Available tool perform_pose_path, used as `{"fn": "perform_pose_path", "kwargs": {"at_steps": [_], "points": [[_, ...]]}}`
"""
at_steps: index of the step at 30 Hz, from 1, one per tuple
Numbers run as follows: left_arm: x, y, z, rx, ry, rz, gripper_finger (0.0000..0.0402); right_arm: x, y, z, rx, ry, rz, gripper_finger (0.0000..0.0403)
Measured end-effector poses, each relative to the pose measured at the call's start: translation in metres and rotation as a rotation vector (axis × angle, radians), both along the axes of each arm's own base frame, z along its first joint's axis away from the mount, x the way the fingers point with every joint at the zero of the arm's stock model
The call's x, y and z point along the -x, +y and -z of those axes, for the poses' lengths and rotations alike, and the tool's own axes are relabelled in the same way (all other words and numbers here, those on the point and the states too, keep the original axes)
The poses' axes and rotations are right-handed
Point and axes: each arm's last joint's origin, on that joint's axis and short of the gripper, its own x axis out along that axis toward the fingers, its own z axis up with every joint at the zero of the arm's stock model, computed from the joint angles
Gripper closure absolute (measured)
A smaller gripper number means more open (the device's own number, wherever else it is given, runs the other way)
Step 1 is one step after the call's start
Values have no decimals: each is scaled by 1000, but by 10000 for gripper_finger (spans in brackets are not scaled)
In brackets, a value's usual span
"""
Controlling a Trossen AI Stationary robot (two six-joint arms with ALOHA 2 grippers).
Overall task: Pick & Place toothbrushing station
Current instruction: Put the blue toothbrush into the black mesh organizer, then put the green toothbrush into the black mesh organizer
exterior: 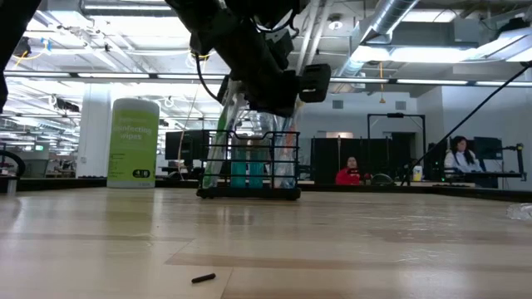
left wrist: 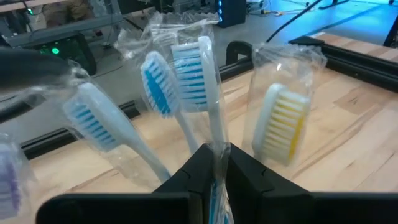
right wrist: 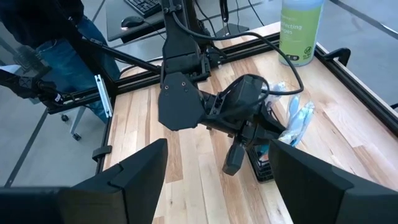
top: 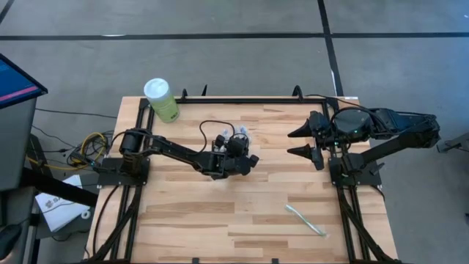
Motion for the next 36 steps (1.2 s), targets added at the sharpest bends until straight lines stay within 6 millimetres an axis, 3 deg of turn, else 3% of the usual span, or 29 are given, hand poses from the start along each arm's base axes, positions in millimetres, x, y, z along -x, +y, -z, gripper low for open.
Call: {"fn": "perform_pose_path", "kwargs": {"at_steps": [19, 36], "points": [[2, -2, -8, 8, -22, 13, 236, 0, 0, 0, 17, 1, -8, 132], [13, -15, -45, -12, -62, 65, 244, 0, 0, 0, 18, 4, -8, 132]]}}
